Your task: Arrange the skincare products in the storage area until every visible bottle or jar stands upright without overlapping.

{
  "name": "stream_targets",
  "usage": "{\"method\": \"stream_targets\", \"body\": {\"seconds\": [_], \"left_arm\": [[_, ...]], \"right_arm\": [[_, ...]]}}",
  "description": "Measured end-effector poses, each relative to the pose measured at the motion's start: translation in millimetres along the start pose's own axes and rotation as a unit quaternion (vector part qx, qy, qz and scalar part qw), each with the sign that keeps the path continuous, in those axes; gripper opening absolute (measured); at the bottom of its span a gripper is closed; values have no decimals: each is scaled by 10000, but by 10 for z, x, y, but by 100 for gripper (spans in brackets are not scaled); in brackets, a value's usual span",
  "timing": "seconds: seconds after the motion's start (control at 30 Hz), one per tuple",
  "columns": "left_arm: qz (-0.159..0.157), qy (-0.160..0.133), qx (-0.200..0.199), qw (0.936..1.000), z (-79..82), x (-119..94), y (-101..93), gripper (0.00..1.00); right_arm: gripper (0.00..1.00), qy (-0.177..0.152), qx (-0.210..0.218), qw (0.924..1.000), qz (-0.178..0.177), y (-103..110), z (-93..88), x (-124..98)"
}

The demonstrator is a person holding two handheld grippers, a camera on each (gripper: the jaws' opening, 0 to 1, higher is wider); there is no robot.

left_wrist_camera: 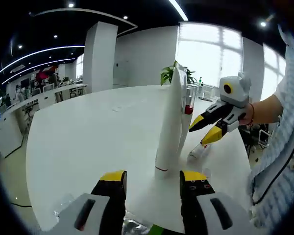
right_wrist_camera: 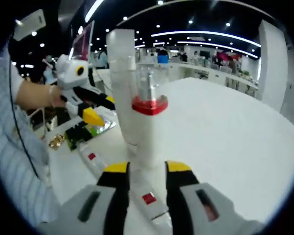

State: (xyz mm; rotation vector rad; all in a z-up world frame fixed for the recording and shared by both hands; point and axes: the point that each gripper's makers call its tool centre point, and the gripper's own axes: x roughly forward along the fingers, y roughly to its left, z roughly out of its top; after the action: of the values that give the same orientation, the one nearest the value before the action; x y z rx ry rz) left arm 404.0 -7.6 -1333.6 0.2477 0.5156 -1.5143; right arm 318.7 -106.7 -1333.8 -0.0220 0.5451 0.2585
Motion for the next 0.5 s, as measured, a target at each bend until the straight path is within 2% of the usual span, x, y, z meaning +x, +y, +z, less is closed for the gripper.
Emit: {"method": "stream_targets", "body": {"seconds": [0.1, 0.23, 0.4, 0.5], "left_arm": [[41, -196, -106, 9997, 33, -141, -70, 46], [59, -245, -157, 9996, 8, -233, -150, 50], [50, -72, -152, 9998, -166, -343, -285, 50], [19, 30, -252, 9997, -295, -389, -362, 50]], "right_arm": [[27, 27, -271, 9992, 283, 181, 29, 33], [28, 198, -686, 9948, 727, 425, 19, 86], [28, 441, -1194, 9866, 1019, 603, -21, 178], [28, 657, -1577, 9773, 1254, 731, -56, 293]]}}
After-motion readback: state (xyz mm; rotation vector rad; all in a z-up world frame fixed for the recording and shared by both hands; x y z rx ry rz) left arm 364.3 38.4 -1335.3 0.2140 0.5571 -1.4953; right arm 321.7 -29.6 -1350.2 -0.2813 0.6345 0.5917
